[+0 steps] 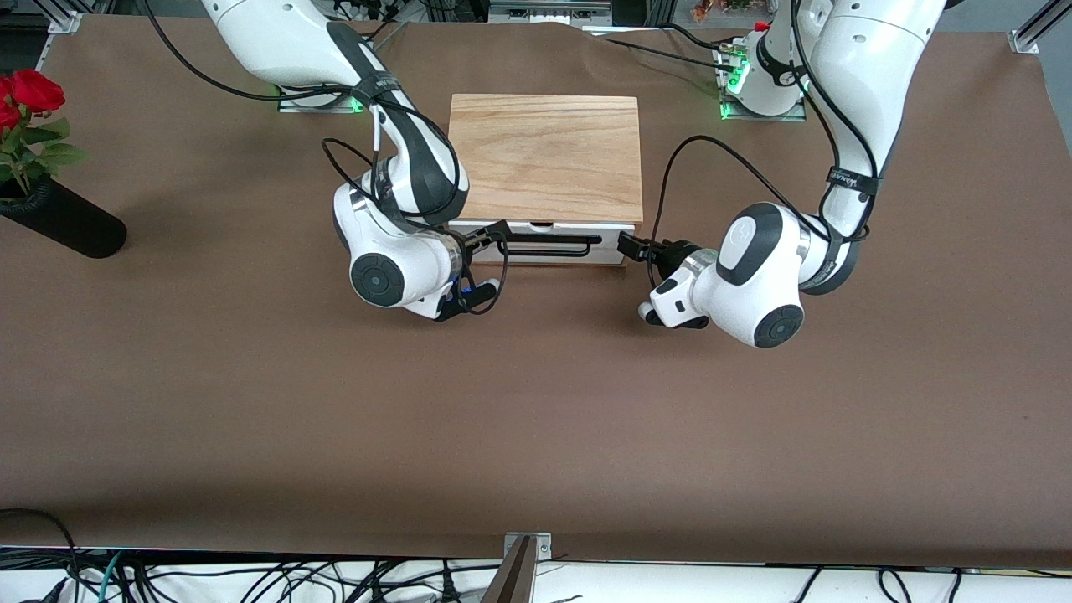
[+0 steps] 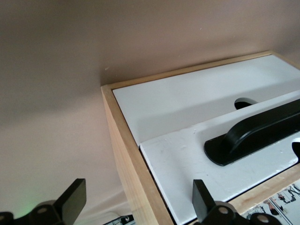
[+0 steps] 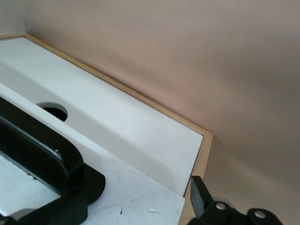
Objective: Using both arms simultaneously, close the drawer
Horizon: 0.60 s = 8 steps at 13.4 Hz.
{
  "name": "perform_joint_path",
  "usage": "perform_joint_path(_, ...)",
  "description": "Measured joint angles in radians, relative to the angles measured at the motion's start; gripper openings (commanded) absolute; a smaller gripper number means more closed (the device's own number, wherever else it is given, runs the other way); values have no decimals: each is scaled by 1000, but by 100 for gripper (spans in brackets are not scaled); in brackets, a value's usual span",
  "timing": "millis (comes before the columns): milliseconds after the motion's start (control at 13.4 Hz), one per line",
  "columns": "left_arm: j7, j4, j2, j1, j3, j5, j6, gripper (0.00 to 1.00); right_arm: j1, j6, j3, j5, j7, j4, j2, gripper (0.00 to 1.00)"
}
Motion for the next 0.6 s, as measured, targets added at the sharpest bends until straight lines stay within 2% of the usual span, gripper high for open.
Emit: perform_joint_path(596,1,4,6,5,0,0,-5,100,7,-17,0,0,5,1,5,100)
